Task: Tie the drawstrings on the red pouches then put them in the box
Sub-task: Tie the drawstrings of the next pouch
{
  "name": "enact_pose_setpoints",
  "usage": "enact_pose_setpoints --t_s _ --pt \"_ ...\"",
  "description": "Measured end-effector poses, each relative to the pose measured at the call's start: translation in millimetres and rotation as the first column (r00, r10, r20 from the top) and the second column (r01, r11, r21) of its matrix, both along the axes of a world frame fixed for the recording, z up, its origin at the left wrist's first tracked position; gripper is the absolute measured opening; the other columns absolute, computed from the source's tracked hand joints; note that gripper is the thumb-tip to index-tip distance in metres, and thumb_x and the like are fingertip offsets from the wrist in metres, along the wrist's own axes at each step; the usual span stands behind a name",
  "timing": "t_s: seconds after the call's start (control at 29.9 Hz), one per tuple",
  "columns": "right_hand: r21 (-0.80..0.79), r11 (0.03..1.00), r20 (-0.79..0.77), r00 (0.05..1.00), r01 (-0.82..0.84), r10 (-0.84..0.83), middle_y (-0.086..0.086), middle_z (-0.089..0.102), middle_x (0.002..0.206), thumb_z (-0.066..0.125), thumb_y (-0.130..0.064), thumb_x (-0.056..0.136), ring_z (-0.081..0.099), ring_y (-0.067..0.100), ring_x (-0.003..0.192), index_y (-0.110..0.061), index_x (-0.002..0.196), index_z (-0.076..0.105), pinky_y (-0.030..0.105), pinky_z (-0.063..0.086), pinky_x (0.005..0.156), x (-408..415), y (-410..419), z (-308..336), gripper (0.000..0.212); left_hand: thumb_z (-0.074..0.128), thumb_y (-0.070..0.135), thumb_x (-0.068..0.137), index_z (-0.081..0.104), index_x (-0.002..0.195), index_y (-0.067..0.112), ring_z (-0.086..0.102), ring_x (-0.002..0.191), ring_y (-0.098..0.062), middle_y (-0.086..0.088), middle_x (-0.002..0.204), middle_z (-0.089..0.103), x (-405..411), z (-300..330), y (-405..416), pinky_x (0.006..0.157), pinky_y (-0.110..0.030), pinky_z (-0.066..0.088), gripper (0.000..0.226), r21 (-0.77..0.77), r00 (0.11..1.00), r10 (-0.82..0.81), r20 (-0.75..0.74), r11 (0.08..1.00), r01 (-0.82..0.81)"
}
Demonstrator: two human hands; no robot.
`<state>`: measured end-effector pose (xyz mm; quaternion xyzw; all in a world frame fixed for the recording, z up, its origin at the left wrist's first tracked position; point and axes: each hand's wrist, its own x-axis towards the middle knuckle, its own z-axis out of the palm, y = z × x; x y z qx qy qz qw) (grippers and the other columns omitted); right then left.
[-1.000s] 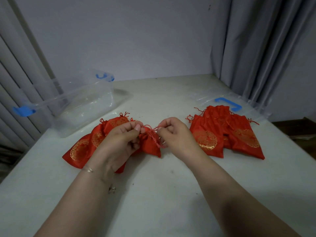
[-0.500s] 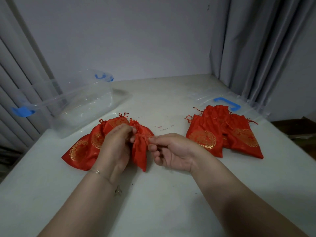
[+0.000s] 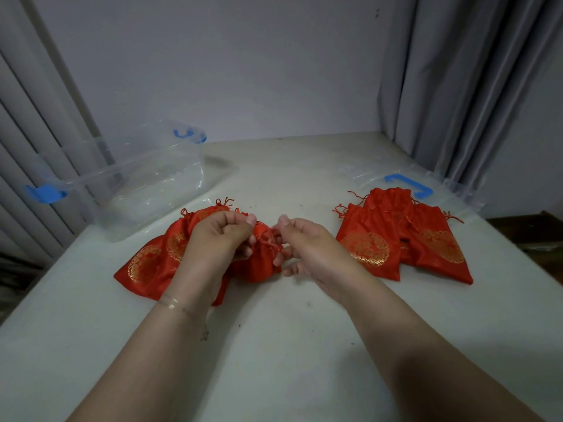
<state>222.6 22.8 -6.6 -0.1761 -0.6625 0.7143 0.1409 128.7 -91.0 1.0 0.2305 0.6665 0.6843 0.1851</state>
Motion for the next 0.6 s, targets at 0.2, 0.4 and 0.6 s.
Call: enact_pose_setpoints --t_s 0.2,0.4,0.6 --pt "0.113 0.993 0.002 0.999 -0.044 0.044 0.004 0.056 0.067 0.06 -0.016 0.091 0.053 0.008 0.051 -0.012 0.08 0.058 0.02 0.049 0.047 0.9 -0.1 -2.5 0.011 0.06 0.017 0.09 0.05 0.077 0.013 0.045 0.042 -0.008 0.004 0.052 0.055 4.0 2.7 -0.2 0.045 -0.016 0.04 0.017 0.004 0.997 -0.082 0.01 0.997 0.082" --pt "-0.087 0.99 -0.015 0.994 -0.107 0.106 0.004 0.054 0.063 0.047 -0.02 0.098 0.054 0.007 0.044 -0.005 0.081 0.058 0.021 0.049 0.048 7.0 6.0 5.5 0.025 0.049 0.024 0.094 0.051 0.072 0.015 0.036 0.048 -0.004 0.007 0.056 0.049 1.2 6.9 -7.0 0.047 -0.013 0.031 0.024 -0.09 0.969 -0.221 -0.114 0.973 0.211" --pt "0.465 0.883 -0.038 0.998 0.063 -0.051 -0.005 0.06 0.063 0.049 -0.026 0.096 0.058 0.01 0.056 -0.016 0.076 0.059 0.039 0.054 0.068 3.8 8.5 -2.9 0.025 0.069 0.011 0.083 0.067 0.078 0.012 0.054 0.063 -0.005 0.0 0.067 0.061 0.2 2.1 -5.5 0.061 -0.013 0.044 0.006 -0.191 0.957 -0.214 -0.198 0.966 0.176"
